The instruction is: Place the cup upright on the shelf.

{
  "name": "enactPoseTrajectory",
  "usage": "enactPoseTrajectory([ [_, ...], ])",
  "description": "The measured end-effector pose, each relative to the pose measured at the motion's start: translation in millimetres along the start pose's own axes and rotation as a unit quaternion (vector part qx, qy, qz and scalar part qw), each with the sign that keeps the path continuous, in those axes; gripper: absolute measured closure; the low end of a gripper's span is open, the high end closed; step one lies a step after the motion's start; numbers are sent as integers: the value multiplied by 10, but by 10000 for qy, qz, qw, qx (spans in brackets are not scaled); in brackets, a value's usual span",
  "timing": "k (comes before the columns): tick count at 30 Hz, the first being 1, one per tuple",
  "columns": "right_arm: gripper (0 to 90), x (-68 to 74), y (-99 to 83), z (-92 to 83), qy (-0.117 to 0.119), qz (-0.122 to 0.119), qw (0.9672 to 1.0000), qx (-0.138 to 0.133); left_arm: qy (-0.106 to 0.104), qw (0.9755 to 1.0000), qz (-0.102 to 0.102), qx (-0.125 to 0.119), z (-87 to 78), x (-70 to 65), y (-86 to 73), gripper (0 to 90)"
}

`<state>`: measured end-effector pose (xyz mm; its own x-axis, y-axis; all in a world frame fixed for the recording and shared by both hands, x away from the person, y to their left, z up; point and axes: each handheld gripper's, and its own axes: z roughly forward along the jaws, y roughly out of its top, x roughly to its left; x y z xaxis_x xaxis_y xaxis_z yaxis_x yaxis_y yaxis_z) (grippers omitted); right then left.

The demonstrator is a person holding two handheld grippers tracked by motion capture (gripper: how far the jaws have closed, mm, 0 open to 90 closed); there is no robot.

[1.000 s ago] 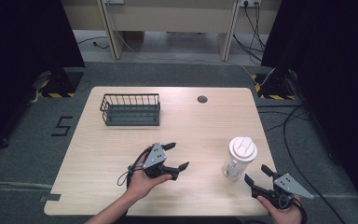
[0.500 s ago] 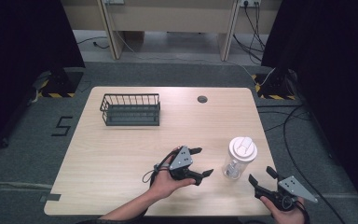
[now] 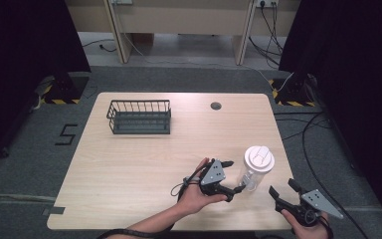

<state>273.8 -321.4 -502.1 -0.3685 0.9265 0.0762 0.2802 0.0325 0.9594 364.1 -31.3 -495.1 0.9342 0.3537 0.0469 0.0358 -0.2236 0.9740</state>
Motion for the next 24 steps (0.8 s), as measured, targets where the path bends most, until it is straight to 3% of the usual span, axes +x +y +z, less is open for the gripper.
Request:
enactPoseTrajectory([
  [5, 207, -13, 0, -6, -6, 15, 10000, -22, 49, 10000, 51, 43, 140, -52, -18, 143],
  [13, 207, -34, -9, -17, -38, 68, 10000, -16, 205, 9998, -45, 77, 340, -77, -9, 137],
  [24, 212, -32, -25, -6, -12, 82, 10000, 25, 341, 9993, -80, 93, 489, -70, -38, 144],
])
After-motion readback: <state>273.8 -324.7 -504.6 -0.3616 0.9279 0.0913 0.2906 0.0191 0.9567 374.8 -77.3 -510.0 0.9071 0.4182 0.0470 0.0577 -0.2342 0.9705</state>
